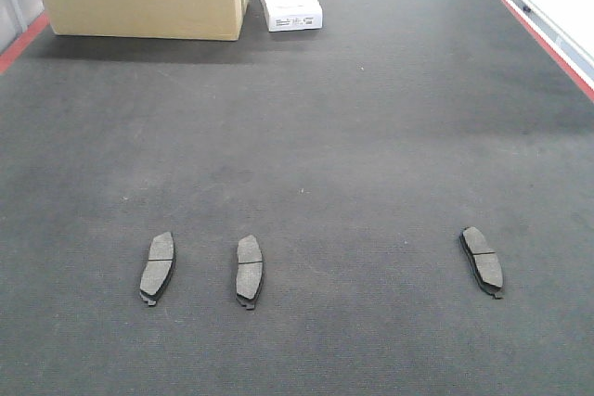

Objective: Move and align brake pads A on conveyor
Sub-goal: 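Open the left gripper to set its pad down and withdraw, then extend the right gripper over the belt beside the pad nearest it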

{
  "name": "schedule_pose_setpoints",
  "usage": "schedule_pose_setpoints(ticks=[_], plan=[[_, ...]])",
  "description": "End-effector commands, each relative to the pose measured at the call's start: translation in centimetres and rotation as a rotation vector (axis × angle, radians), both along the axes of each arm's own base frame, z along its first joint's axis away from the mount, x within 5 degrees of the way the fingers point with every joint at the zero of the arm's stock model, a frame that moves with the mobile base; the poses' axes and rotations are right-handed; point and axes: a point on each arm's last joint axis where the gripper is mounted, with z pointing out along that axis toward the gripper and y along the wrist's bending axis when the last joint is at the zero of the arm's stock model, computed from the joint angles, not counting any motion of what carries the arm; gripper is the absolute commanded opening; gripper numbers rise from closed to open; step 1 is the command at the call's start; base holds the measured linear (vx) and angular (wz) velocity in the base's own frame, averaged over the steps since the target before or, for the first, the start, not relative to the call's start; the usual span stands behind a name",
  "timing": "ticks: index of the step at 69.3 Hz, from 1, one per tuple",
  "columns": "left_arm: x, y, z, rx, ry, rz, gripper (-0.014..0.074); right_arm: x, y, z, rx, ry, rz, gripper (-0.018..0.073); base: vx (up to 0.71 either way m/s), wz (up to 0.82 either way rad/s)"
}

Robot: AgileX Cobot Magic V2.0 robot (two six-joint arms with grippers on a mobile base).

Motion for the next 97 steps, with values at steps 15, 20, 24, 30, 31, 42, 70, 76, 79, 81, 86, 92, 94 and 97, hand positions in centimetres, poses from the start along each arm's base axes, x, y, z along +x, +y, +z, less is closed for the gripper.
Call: schedule_pose_setpoints(ticks=[15,20,24,30,31,42,70,76,79,81,86,92,94,97], plan=[[0.2,-0.8,-0.1,-0.051,-0.059,-0.065,0.0412,0.0,0.2,1.7,0.007,-0.118,0.017,-0.0004,0.0,0.0],[0.2,-0.8,-0.1,-0.051,-0.059,-0.065,0.0412,0.0,0.2,1.7,0.007,-0.118,0.017,-0.0004,0.0,0.0],[0.2,-0.8,-0.1,-0.05,-0.059,-0.065,0.0412,0.0,0.2,1.7,0.007,-0.118,0.017,-0.0004,0.0,0.0],[0.2,-0.8,-0.1,-0.05,-0.059,-0.065,0.0412,0.0,0.1,1.7,0.004,-0.119,0.016,-0.0004,0.0,0.0],[0.2,-0.8,-0.1,-0.05,-0.059,-0.065,0.0412,0.0,0.1,1.7,0.003,-0.119,0.016,-0.0004,0.0,0.0],[0.2,-0.8,-0.1,-0.05,-0.059,-0.065,0.0412,-0.1,0.3,1.5,0.089,-0.064,0.025,-0.0004,0.0,0.0],[0.2,-0.8,-0.1,-0.05,-0.059,-0.065,0.0412,7.4,3.5,2.9,0.092,0.251,0.022,0.0007,0.0,0.0],[0.2,-0.8,-0.1,-0.05,-0.059,-0.065,0.0412,10.2,4.6,3.0,0.064,0.323,0.015,0.001,0.0,0.0],[0.2,-0.8,-0.1,-0.05,-0.059,-0.065,0.0412,11.7,5.2,2.8,0.055,0.37,0.01,0.0011,0.0,0.0],[0.2,-0.8,-0.1,-0.05,-0.059,-0.065,0.0412,12.6,5.5,2.7,0.049,0.397,0.007,0.0012,0.0,0.0],[0.2,-0.8,-0.1,-0.05,-0.059,-0.065,0.0412,15.0,6.6,2.1,0.053,0.478,-0.003,0.0013,0.0,0.0],[0.2,-0.8,-0.1,-0.05,-0.059,-0.065,0.0412,17.8,7.8,1.3,0.075,0.555,-0.01,0.0015,0.0,0.0],[0.2,-0.8,-0.1,-0.05,-0.059,-0.065,0.0412,18.7,8.2,0.7,0.08,0.589,-0.014,0.0017,0.0,0.0],[0.2,-0.8,-0.1,-0.05,-0.059,-0.065,0.0412,19.9,8.7,0.0,0.081,0.623,-0.019,0.0017,0.0,0.0]])
